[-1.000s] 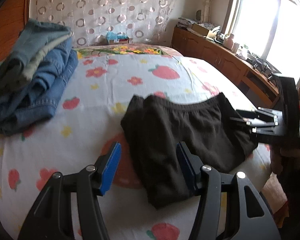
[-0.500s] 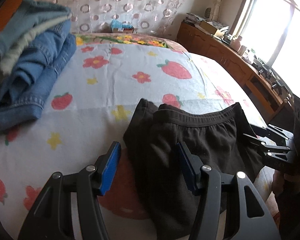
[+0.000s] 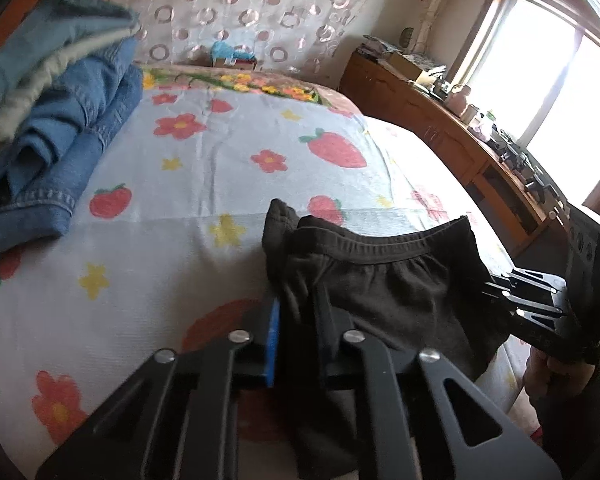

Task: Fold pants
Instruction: 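Grasp the folded black shorts with both grippers and lift them, then carry the lifted black shorts with both grippers toward the jeans stack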

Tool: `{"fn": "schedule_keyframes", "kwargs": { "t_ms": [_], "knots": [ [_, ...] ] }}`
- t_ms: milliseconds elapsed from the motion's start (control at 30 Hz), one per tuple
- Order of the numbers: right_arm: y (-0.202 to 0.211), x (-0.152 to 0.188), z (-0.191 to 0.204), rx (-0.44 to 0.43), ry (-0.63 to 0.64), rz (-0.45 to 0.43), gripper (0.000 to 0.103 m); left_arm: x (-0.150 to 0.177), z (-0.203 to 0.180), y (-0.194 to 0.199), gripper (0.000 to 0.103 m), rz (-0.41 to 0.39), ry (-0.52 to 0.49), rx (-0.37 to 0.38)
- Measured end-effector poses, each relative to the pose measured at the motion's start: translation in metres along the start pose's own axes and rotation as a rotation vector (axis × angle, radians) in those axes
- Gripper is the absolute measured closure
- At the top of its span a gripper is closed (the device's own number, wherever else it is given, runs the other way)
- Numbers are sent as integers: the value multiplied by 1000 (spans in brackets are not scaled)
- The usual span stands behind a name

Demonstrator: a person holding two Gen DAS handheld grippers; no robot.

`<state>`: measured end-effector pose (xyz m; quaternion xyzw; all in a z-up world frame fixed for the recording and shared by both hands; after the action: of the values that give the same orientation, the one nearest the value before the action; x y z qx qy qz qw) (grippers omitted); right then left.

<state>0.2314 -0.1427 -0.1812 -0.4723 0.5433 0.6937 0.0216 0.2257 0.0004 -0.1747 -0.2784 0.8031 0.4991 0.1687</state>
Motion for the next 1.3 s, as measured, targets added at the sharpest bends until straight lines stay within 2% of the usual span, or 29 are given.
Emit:
{"fn": "schedule_keyframes", "kwargs": {
  "t_ms": [167,300,700,1067,1300],
  "knots": [
    [19,-9,3,0,-13,-70,94,-4,-16,28,94,-76,-35,25],
    [38,-23,7,9,3,-127,94,-10,-30,53,94,-151,-84,13],
    [89,-65,16,48,59,-252,94,-30,-58,107,95,-277,-141,51],
    [118,-99,30,65,114,-326,94,-43,-61,146,95,-361,-172,37],
    [122,-118,42,65,159,-351,94,-50,-48,159,95,-396,-162,27]
  ]
}}
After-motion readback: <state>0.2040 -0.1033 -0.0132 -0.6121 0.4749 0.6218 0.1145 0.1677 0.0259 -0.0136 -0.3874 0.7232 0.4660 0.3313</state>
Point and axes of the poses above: each gripper's, at about its wrist camera, not at the fingertips, and y roughly against the way its jaws point, z to its left, x to its underside, the point moved 9 cm from there along -y, roughly the way its jaws point, and after that the axes turned 13 degrees about y, right-handed, at the moved point
